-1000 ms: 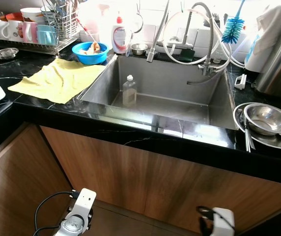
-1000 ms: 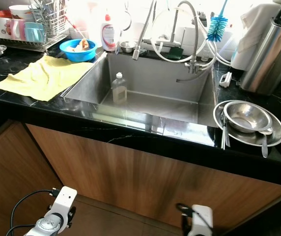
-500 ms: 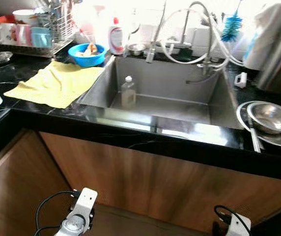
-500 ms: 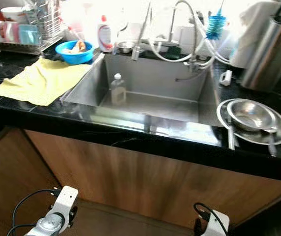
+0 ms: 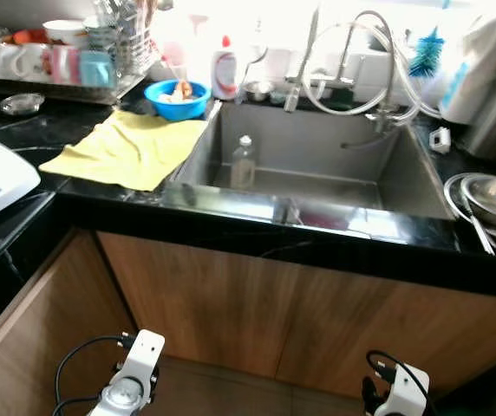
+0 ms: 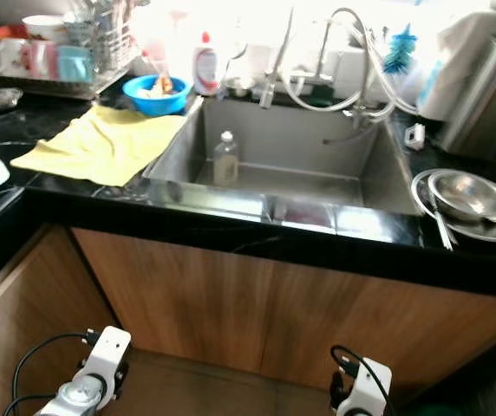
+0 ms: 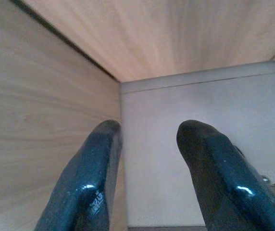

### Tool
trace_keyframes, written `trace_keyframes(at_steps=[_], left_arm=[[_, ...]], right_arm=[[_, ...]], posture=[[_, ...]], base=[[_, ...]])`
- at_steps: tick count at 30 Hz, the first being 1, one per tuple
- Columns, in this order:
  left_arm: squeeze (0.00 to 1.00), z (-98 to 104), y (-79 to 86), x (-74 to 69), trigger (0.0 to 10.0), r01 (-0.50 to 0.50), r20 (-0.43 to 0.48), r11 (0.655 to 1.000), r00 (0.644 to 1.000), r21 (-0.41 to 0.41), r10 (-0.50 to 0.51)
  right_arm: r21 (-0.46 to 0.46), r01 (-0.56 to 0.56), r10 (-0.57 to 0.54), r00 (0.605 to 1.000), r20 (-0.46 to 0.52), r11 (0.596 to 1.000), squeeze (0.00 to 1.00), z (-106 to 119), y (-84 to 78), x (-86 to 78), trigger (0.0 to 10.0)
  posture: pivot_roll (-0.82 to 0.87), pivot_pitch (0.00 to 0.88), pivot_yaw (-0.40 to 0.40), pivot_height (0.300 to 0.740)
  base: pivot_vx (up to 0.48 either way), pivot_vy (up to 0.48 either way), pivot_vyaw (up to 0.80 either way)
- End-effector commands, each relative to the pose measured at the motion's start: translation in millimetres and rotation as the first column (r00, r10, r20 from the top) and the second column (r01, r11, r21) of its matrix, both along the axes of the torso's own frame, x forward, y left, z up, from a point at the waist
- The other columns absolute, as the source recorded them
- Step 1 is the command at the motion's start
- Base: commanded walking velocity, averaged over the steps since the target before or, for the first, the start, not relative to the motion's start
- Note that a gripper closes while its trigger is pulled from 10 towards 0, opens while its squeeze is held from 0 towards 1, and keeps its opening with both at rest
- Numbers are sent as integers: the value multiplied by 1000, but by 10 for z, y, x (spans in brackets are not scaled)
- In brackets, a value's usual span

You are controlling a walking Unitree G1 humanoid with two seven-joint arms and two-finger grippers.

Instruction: Kitchen organization

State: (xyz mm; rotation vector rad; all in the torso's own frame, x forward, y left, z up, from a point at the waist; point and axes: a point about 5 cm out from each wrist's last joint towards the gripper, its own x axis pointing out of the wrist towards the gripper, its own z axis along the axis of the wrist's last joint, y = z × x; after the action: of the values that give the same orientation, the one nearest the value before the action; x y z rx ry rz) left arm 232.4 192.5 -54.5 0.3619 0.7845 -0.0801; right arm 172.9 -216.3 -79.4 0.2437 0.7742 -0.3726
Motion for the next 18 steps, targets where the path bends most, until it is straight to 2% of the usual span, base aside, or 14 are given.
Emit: trace_keyframes(at_steps=[1, 3, 18], left_arm=[[0, -11, 5, -9, 10000, -21, -15, 1000, 1000, -5, 21], [0, -7, 1, -4, 10000, -9, -12, 1000, 1000, 2, 9], [0, 22, -39, 40, 10000, 31, 11, 999, 999, 14, -31]], right_arm=[[-9, 1, -1, 1000, 17, 1000, 0, 27, -14, 47, 10000], [-7, 1, -1, 1000, 21, 1000, 0, 31, -8, 57, 10000], [2, 4, -4, 1000, 19, 1000, 0, 31, -6, 68, 10000]], posture=[[-39, 0, -6, 740], [-38, 0, -5, 740], [-31, 0, -3, 740]], base=[[0, 480, 0], [0, 480, 0], [0, 0, 0]])
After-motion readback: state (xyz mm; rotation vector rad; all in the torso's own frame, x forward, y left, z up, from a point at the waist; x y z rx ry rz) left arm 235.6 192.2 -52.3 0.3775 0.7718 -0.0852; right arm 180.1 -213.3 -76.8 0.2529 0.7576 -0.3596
